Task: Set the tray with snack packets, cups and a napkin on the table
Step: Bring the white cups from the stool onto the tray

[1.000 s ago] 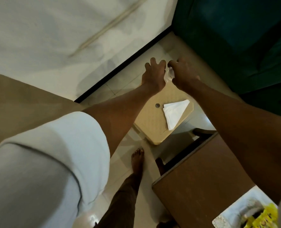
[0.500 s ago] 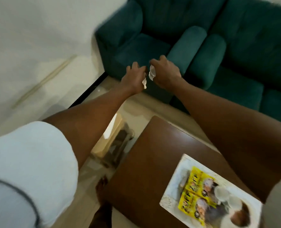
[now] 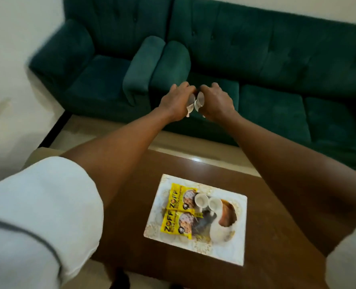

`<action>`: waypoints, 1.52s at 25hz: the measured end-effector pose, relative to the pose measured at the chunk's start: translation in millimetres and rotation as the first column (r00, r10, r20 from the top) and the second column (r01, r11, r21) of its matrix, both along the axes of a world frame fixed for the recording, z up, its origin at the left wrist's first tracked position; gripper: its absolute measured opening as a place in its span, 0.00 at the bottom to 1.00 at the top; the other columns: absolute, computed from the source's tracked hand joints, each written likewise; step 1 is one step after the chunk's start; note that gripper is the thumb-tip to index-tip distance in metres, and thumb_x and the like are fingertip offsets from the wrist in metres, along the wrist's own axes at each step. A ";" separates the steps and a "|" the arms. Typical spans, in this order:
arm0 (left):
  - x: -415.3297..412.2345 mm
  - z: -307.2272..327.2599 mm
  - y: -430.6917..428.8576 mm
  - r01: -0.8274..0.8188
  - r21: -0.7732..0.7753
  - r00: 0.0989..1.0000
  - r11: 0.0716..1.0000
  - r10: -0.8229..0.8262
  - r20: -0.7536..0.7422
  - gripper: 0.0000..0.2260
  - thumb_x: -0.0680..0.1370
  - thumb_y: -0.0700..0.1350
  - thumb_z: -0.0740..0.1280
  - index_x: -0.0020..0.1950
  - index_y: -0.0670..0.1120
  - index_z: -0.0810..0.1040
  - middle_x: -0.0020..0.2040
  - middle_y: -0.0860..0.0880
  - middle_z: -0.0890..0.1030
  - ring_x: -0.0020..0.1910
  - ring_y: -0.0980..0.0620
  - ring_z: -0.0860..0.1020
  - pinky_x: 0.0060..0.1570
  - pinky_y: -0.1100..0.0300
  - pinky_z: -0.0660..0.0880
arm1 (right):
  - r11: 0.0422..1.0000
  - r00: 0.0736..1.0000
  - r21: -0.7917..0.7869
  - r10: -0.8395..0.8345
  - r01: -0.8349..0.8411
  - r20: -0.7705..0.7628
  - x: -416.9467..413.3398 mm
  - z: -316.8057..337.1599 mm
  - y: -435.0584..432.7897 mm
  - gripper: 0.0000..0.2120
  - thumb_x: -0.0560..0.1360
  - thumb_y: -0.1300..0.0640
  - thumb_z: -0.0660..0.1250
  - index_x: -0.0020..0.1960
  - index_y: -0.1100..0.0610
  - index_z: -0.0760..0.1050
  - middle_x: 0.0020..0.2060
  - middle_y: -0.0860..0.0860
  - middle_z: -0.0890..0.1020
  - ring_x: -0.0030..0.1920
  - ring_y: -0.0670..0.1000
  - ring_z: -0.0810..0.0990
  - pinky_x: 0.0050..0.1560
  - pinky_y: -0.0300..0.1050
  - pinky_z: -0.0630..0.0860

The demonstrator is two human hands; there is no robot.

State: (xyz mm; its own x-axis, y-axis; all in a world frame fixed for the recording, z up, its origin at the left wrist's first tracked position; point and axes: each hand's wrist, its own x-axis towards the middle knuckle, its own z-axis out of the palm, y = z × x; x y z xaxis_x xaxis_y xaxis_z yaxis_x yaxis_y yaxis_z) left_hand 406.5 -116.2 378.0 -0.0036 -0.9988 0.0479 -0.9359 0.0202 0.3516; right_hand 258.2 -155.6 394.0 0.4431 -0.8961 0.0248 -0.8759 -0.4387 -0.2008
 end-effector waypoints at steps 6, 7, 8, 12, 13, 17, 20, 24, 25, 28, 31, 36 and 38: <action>-116.2 -31.5 3.6 0.146 0.089 0.989 0.985 -0.144 -0.030 0.21 0.75 0.43 0.72 0.67 0.51 0.72 0.61 0.45 0.70 0.58 0.47 0.70 0.46 0.56 0.72 | 0.971 0.980 0.131 -0.200 0.201 -0.020 -112.3 -41.6 22.2 0.24 0.75 0.52 0.74 0.68 0.52 0.70 0.59 0.59 0.74 0.54 0.62 0.80 0.52 0.59 0.81; -129.9 -46.4 7.1 0.169 0.106 0.985 0.980 -0.166 -0.036 0.21 0.75 0.43 0.72 0.67 0.51 0.73 0.61 0.46 0.71 0.57 0.48 0.70 0.44 0.58 0.72 | 0.959 0.971 0.154 -0.238 0.239 -0.026 -124.9 -56.5 27.5 0.25 0.75 0.52 0.74 0.68 0.51 0.70 0.59 0.59 0.74 0.53 0.63 0.80 0.51 0.59 0.81; -140.7 -63.0 13.0 0.179 0.122 0.983 0.976 -0.173 -0.059 0.21 0.75 0.43 0.73 0.66 0.52 0.73 0.60 0.47 0.71 0.56 0.49 0.69 0.41 0.60 0.70 | 0.945 0.961 0.179 -0.273 0.275 -0.032 -136.1 -73.9 34.8 0.25 0.74 0.52 0.75 0.68 0.51 0.69 0.59 0.59 0.74 0.54 0.63 0.80 0.51 0.58 0.80; -166.5 -128.3 56.8 0.223 0.225 0.967 0.949 -0.186 -0.173 0.23 0.74 0.35 0.69 0.67 0.50 0.75 0.60 0.45 0.72 0.56 0.47 0.69 0.44 0.55 0.69 | 0.891 0.944 0.315 -0.327 0.327 -0.054 -165.6 -148.6 80.4 0.28 0.72 0.54 0.77 0.67 0.52 0.69 0.61 0.60 0.75 0.56 0.65 0.81 0.52 0.58 0.79; -170.5 -143.8 71.5 0.233 0.252 0.965 0.939 -0.191 -0.181 0.24 0.73 0.33 0.67 0.67 0.51 0.75 0.61 0.45 0.72 0.58 0.45 0.70 0.46 0.53 0.69 | 0.877 0.941 0.349 -0.334 0.332 -0.054 -170.3 -165.7 95.2 0.27 0.72 0.54 0.77 0.67 0.52 0.70 0.61 0.60 0.75 0.56 0.66 0.81 0.53 0.59 0.80; -177.3 -217.8 137.6 0.267 0.371 0.962 0.889 -0.223 -0.158 0.28 0.70 0.30 0.66 0.66 0.52 0.74 0.61 0.46 0.72 0.61 0.42 0.69 0.45 0.48 0.76 | 0.778 0.917 0.501 -0.390 0.379 -0.088 -176.3 -235.3 170.1 0.25 0.71 0.56 0.76 0.65 0.53 0.71 0.61 0.61 0.73 0.53 0.68 0.81 0.51 0.57 0.79; -175.9 -257.6 180.0 0.290 0.444 0.957 0.848 -0.263 -0.125 0.25 0.70 0.37 0.73 0.64 0.54 0.74 0.60 0.48 0.71 0.61 0.43 0.69 0.43 0.45 0.79 | 0.757 0.916 0.526 -0.379 0.388 -0.131 -174.6 -279.0 218.1 0.26 0.71 0.54 0.76 0.66 0.53 0.71 0.60 0.61 0.75 0.60 0.68 0.78 0.56 0.58 0.78; -173.6 -288.4 212.3 0.314 0.451 0.947 0.835 -0.309 -0.087 0.25 0.71 0.44 0.76 0.66 0.53 0.73 0.61 0.48 0.71 0.62 0.43 0.70 0.40 0.47 0.79 | 0.729 0.903 0.557 -0.418 0.397 -0.097 -171.6 -306.8 258.8 0.31 0.71 0.54 0.78 0.69 0.54 0.67 0.61 0.61 0.76 0.55 0.66 0.81 0.49 0.57 0.81; -173.3 -294.9 216.8 0.315 0.440 0.946 0.841 -0.314 -0.077 0.26 0.72 0.44 0.76 0.68 0.53 0.73 0.61 0.47 0.71 0.62 0.43 0.70 0.39 0.49 0.79 | 0.729 0.899 0.555 -0.431 0.400 -0.082 -170.2 -312.6 264.5 0.31 0.70 0.54 0.78 0.68 0.55 0.67 0.60 0.60 0.76 0.54 0.65 0.82 0.48 0.58 0.81; -173.7 -311.6 224.9 0.305 0.426 0.949 0.852 -0.310 -0.059 0.28 0.71 0.45 0.77 0.70 0.54 0.72 0.62 0.47 0.72 0.64 0.43 0.69 0.38 0.52 0.75 | 0.712 0.884 0.567 -0.463 0.414 -0.064 -167.7 -325.9 271.3 0.32 0.69 0.56 0.78 0.66 0.57 0.66 0.59 0.61 0.77 0.54 0.66 0.82 0.47 0.58 0.82; -172.8 -324.7 228.3 0.278 0.402 0.954 0.872 -0.301 -0.005 0.29 0.70 0.46 0.77 0.70 0.54 0.73 0.64 0.47 0.74 0.63 0.42 0.71 0.47 0.48 0.79 | 0.721 0.886 0.561 -0.461 0.407 -0.050 -166.6 -336.3 272.1 0.34 0.69 0.54 0.79 0.68 0.59 0.65 0.60 0.61 0.77 0.55 0.67 0.82 0.48 0.58 0.81; -175.0 -335.8 233.5 0.272 0.367 0.934 0.890 -0.336 0.121 0.27 0.74 0.44 0.72 0.73 0.53 0.72 0.69 0.45 0.72 0.65 0.40 0.71 0.58 0.45 0.73 | 0.730 0.891 0.549 -0.449 0.407 -0.063 -169.2 -351.6 272.6 0.36 0.68 0.55 0.81 0.68 0.59 0.64 0.61 0.61 0.77 0.56 0.66 0.82 0.48 0.58 0.80; -177.1 -337.9 233.3 0.274 0.380 0.928 0.884 -0.346 0.136 0.29 0.75 0.43 0.72 0.75 0.54 0.69 0.70 0.46 0.72 0.65 0.40 0.71 0.59 0.45 0.72 | 0.734 0.886 0.535 -0.459 0.417 -0.062 -169.1 -354.7 273.1 0.35 0.68 0.56 0.81 0.67 0.58 0.64 0.61 0.60 0.77 0.57 0.66 0.81 0.49 0.59 0.81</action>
